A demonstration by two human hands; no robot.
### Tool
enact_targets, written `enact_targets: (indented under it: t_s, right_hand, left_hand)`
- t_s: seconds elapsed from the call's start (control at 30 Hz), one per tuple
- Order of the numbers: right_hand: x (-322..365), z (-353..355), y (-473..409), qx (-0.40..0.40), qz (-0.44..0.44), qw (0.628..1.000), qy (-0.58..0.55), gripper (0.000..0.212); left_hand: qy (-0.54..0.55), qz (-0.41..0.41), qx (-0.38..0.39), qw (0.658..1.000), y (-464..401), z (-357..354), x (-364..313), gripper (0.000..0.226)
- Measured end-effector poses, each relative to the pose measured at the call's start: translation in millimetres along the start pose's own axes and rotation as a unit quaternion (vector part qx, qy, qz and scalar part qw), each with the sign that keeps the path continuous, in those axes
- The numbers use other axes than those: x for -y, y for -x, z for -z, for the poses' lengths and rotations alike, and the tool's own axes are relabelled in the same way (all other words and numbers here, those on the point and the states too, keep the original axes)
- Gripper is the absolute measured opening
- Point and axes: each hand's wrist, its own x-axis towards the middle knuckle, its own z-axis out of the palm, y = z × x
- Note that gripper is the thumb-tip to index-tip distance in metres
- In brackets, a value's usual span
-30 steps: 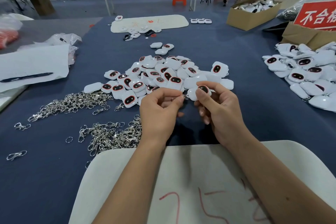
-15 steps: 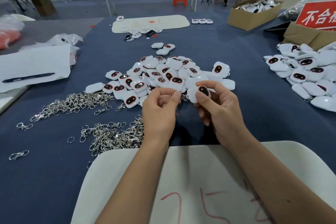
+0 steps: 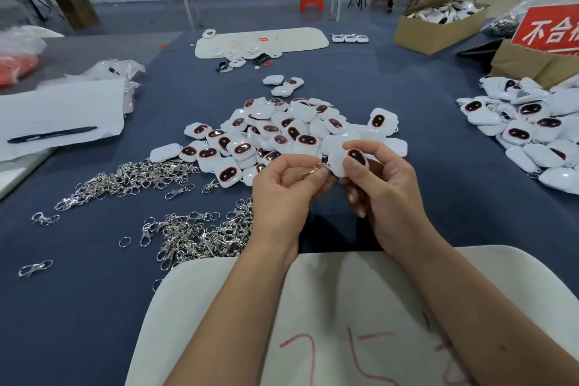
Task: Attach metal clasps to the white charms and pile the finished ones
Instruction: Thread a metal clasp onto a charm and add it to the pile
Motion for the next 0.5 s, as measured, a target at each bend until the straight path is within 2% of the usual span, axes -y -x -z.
enact_targets:
  t_s: [0.13, 0.27, 0.43, 0.5]
  right_hand:
    - [0.0, -0.6, 0.1, -0.009, 0.001, 1.000, 0.010, 0.015]
    - [0.4, -2.2, 1.2, -0.010, 0.021, 0.999, 0.038, 0.014]
    - [1.1, -4.1, 3.5, -0.005, 0.041, 0.997, 0.063, 0.021]
    - [1.8, -4.3, 4.2, -0.005, 0.044, 0.997, 0.068, 0.021]
  left_hand:
    - [-0.112, -0.075, -0.020, 0.991, -3.6, 2.5, 1.8, 0.021]
    - [-0.268, -0.160, -0.023, 0.950, -2.7, 4.4, 1.5, 0.025]
    - [-0.374, -0.224, -0.012, 0.900, -0.2, 3.4, 4.0, 0.014]
    - [-0.383, -0.227, -0.023, 0.895, 0.5, 2.5, 4.7, 0.012]
